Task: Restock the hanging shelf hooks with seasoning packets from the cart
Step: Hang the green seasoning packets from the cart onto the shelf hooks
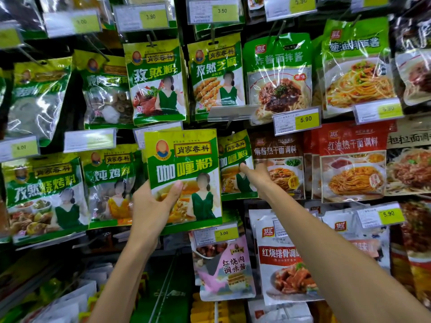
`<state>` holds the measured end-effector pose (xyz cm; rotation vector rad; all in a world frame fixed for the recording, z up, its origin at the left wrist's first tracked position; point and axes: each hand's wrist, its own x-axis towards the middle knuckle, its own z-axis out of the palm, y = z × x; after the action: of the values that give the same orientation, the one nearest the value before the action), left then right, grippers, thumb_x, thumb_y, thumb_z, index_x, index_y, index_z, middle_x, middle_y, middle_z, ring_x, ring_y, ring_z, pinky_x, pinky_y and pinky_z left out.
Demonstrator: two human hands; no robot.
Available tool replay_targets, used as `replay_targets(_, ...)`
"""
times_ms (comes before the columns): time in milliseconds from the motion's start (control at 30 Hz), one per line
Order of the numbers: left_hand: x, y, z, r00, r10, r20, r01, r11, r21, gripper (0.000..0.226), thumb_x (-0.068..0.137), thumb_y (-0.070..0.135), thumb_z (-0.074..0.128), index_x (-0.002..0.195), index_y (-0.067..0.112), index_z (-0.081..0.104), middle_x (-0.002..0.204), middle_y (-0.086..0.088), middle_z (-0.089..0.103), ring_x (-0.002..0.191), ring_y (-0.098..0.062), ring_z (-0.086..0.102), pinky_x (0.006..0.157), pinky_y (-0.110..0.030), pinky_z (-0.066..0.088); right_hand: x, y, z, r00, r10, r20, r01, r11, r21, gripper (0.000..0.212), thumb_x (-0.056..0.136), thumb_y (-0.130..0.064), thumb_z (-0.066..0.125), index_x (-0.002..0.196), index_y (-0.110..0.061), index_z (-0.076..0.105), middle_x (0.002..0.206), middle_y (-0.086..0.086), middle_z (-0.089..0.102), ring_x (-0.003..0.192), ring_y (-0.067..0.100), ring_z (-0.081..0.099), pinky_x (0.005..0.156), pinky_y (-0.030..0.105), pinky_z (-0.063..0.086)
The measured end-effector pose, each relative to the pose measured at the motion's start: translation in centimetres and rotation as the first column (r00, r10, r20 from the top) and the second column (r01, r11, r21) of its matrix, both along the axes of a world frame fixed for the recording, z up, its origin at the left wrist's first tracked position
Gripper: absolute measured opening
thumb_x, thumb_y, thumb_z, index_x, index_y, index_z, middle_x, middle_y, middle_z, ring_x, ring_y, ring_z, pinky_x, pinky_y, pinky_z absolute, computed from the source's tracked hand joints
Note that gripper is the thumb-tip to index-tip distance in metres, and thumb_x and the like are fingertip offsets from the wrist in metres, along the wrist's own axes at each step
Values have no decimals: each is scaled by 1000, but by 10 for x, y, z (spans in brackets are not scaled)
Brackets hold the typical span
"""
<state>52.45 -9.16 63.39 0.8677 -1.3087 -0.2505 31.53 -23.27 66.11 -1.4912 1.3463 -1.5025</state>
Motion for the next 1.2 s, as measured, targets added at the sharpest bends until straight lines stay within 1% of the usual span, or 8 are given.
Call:
replay_targets(100, -15, -5, -5, 997, -69, 32, 67, 997, 45, 17, 76, 37, 69, 91, 29, 64, 85, 13, 73, 82, -1, 68, 69, -20, 51, -16, 24, -15, 974, -101, -202, 68, 984, -163, 20, 98, -25, 53, 94, -7, 58, 82, 0, 57, 79, 18, 54, 64, 22, 42)
replay_targets(267, -49, -29, -5, 980, -198, 2, 194, 964, 181, 26, 75, 37, 71, 96, 24, 62, 94, 2, 72, 88, -15, 68, 80, -35, 53, -56, 90, -23, 888, -450, -95, 297, 719, -629, 13, 97, -9, 52, 103, -8, 63, 83, 2, 67, 74, 17, 64, 66, 30, 53)
replay_targets(433, -76, -55, 6, 962, -265, -68, 274, 932, 235, 10, 83, 26, 71, 85, 25, 62, 88, -1, 74, 93, -29, 69, 78, -43, 57, -76, 115, 21, 705, -703, -94, 215, 338, -916, 22, 93, -4, 55, 113, 0, 62, 108, 15, 65, 102, 25, 58, 90, 24, 43)
replay_targets(533, -85, -64, 12, 943, -311, -122, 332, 908, 256, 9, 85, 20, 69, 89, 22, 62, 94, -8, 74, 95, -34, 68, 90, -55, 52, -81, 102, 40, 603, -757, -250, 136, 406, -904, 35, 95, -12, 55, 128, 1, 54, 130, 17, 56, 126, 30, 48, 110, 37, 33)
replay_targets(700, -89, -73, 16, 938, -307, -165, 341, 903, 261, 14, 87, 17, 68, 100, 15, 66, 103, -13, 72, 100, -33, 66, 93, -57, 49, -84, 79, 49, 469, -795, -385, 56, 462, -885, 44, 96, -19, 55, 134, 2, 49, 139, 18, 49, 133, 31, 41, 116, 38, 24)
replay_targets(1033, -94, -103, 16, 936, -252, -245, 330, 871, 365, 36, 86, 20, 70, 112, -1, 59, 115, -20, 66, 110, -34, 61, 100, -51, 46, -88, 63, 45, 485, -790, -375, 31, 444, -895, 40, 95, -14, 56, 132, 2, 51, 132, 19, 54, 127, 33, 47, 112, 39, 31)
replay_targets(1133, -97, -117, 16, 949, -204, -240, 284, 883, 373, 19, 87, 17, 69, 103, 10, 61, 114, -16, 67, 107, -30, 63, 99, -47, 48, -88, 60, 45, 494, -792, -359, 33, 430, -902, 40, 95, -14, 55, 131, 3, 50, 131, 20, 53, 127, 34, 47, 112, 40, 34)
replay_targets(1200, -98, -127, 15, 953, -183, -240, 264, 890, 372, 33, 89, 17, 67, 119, 5, 59, 120, -14, 65, 111, -29, 61, 100, -46, 47, -88, 58, 44, 499, -794, -347, 36, 419, -907, 40, 96, -14, 55, 131, 4, 50, 131, 21, 53, 126, 34, 47, 112, 41, 35)
